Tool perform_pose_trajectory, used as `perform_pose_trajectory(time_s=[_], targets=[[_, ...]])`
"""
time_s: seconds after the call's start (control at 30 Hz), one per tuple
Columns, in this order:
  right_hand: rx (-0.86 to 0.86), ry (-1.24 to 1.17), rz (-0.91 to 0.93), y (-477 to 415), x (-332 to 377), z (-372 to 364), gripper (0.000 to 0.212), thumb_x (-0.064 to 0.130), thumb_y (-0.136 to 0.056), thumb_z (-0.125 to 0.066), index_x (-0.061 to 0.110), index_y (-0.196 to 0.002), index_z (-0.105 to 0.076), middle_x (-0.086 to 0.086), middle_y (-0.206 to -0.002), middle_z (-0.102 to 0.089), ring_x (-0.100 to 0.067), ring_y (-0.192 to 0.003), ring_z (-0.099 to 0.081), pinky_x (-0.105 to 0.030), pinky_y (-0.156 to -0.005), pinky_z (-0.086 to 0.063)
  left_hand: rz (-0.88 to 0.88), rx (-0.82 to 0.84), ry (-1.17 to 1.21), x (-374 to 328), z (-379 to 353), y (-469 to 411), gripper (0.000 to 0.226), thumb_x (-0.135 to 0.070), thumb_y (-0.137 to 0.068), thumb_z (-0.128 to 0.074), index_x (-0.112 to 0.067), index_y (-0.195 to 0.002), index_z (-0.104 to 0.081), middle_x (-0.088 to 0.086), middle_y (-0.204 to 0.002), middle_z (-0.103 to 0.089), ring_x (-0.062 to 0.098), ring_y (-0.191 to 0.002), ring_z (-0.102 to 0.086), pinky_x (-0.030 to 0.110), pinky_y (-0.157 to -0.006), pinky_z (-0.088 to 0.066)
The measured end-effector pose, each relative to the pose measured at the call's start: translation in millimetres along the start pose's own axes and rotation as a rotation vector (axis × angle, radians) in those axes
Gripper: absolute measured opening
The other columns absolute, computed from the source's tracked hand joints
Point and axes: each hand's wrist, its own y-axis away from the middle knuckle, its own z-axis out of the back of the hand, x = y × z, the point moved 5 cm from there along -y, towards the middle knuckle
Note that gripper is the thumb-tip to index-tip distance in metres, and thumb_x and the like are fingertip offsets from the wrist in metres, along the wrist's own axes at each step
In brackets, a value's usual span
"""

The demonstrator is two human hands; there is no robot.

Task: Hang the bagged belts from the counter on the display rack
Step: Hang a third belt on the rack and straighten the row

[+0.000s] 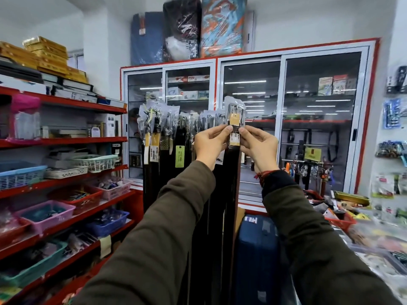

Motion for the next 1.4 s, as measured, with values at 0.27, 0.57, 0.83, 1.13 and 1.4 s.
perform_pose_trajectory(time_s=[0.27, 0.57, 0.83, 1.13, 1.4], targets=[[0.014, 0.025, -0.032, -4, -20, 1, 0.036, 0.008, -0.09, -0.073, 0.001, -0.124, -0.067, -0.02, -0.103, -0.077, -0.019, -0.081, -0.077, -0.026, -0.067, -0.063, 0.058, -0.002, 0.017, 18, 4, -4, 0.032, -0.009, -0.092, -0.072, 0.003, -0.121, -0.069, 0.015, -0.101, -0.075, 0.023, -0.09, -0.073, 0.018, -0.068, -0.062], [-0.033, 0.502, 0.368, 19, -38, 5, 0.036, 0.023, -0.103, -0.052, 0.015, -0.137, -0.058, -0.004, -0.135, -0.064, -0.016, -0.125, -0.062, -0.036, -0.105, -0.052, -0.394, -0.086, -0.56, 31, 23, 3, 0.039, -0.035, -0.106, -0.043, -0.019, -0.135, -0.063, 0.002, -0.128, -0.071, 0.014, -0.118, -0.067, 0.033, -0.105, -0.053], [0.264, 0.988, 0.55, 34, -84, 1, 0.062, 0.032, -0.107, -0.033, 0.019, -0.162, -0.008, 0.007, -0.172, -0.001, -0.01, -0.159, 0.005, -0.039, -0.13, -0.013, -0.719, 0.24, -1.169, 55, 29, 9, 0.057, -0.036, -0.107, -0.025, -0.019, -0.161, -0.019, -0.006, -0.171, -0.014, 0.016, -0.159, -0.004, 0.039, -0.129, -0.012], [0.3, 1.176, 0.516, 15, -97, -5, 0.067, 0.034, -0.105, -0.033, 0.02, -0.162, -0.001, 0.004, -0.172, 0.006, -0.011, -0.156, 0.014, -0.044, -0.13, -0.003, -0.644, 0.259, -1.384, 64, 37, -12, 0.066, -0.047, -0.101, -0.012, -0.021, -0.163, -0.011, -0.007, -0.172, -0.006, 0.017, -0.159, 0.0, 0.041, -0.13, -0.005], [0.214, 1.113, 0.575, 39, -94, -17, 0.068, 0.039, -0.107, -0.037, 0.021, -0.162, -0.003, 0.004, -0.172, 0.004, -0.015, -0.158, 0.013, -0.044, -0.13, -0.004, -0.71, 0.119, -1.385, 53, 64, 12, 0.061, -0.037, -0.106, -0.031, -0.016, -0.162, -0.017, -0.001, -0.172, -0.012, 0.019, -0.159, -0.003, 0.046, -0.129, -0.004]])
